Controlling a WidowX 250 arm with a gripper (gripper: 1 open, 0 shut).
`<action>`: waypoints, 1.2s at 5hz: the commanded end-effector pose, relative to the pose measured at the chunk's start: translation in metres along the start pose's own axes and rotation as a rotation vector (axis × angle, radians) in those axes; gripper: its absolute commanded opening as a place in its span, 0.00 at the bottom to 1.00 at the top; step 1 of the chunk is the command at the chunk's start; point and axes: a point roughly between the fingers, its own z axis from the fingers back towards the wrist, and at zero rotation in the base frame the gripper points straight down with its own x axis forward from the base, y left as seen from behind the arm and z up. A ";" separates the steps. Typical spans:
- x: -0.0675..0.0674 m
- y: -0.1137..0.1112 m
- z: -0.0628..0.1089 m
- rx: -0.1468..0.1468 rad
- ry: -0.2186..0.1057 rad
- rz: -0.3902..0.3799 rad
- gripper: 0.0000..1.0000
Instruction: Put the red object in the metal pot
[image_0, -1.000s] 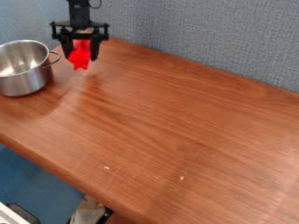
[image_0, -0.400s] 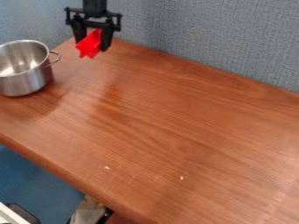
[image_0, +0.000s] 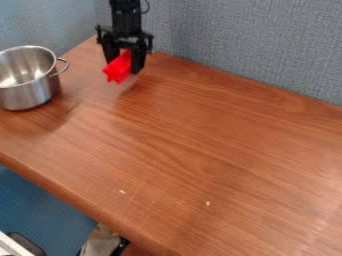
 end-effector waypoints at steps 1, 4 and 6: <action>0.001 0.009 0.047 0.012 -0.080 -0.051 0.00; -0.003 0.000 0.069 0.062 -0.127 -0.159 0.00; 0.002 0.008 0.067 0.080 -0.123 -0.168 0.00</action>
